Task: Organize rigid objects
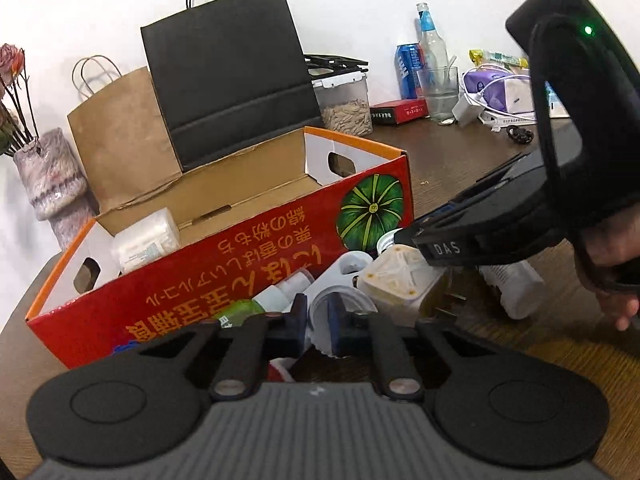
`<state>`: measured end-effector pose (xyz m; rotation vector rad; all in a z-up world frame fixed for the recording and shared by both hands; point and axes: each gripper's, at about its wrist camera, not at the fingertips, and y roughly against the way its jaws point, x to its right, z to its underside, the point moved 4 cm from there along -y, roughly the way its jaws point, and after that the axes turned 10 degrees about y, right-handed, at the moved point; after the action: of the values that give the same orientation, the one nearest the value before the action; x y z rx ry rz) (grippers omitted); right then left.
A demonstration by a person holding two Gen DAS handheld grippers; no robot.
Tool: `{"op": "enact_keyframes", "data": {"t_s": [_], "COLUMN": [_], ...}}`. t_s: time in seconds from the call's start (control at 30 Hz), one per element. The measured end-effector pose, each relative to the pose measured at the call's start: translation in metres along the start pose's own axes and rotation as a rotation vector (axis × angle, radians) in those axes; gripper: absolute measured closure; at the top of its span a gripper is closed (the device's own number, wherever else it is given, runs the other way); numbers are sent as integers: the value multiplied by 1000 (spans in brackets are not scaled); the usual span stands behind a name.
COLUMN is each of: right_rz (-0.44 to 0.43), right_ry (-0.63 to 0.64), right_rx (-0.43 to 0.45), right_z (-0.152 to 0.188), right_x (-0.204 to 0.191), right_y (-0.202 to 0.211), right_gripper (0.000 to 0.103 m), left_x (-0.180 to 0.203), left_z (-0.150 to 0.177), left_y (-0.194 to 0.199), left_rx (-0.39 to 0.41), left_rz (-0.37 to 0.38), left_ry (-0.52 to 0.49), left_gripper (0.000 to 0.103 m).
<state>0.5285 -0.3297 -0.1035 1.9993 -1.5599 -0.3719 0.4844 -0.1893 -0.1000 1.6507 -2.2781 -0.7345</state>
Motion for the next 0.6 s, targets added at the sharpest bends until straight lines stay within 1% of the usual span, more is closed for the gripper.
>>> {"op": "enact_keyframes", "data": {"t_s": [0.17, 0.3, 0.33, 0.5, 0.6], "right_rz": [11, 53, 57, 147, 189], "right_ry": [-3, 14, 8, 1, 10], "right_rx": [7, 27, 45, 109, 159], "right_z": [1, 3, 3, -2, -7], "right_x": [0, -3, -3, -3, -13], "right_y": [0, 7, 10, 33, 60], "right_gripper": [95, 97, 98, 98, 98], "left_x": [-3, -6, -8, -15, -22], "left_z": [0, -1, -3, -10, -15], "left_y": [0, 5, 8, 46, 81], "left_rx": [-2, 10, 11, 55, 120], "left_rz": [7, -5, -12, -39, -79], "left_ry": [22, 51, 68, 130, 152], "left_gripper": [94, 95, 95, 95, 95]}}
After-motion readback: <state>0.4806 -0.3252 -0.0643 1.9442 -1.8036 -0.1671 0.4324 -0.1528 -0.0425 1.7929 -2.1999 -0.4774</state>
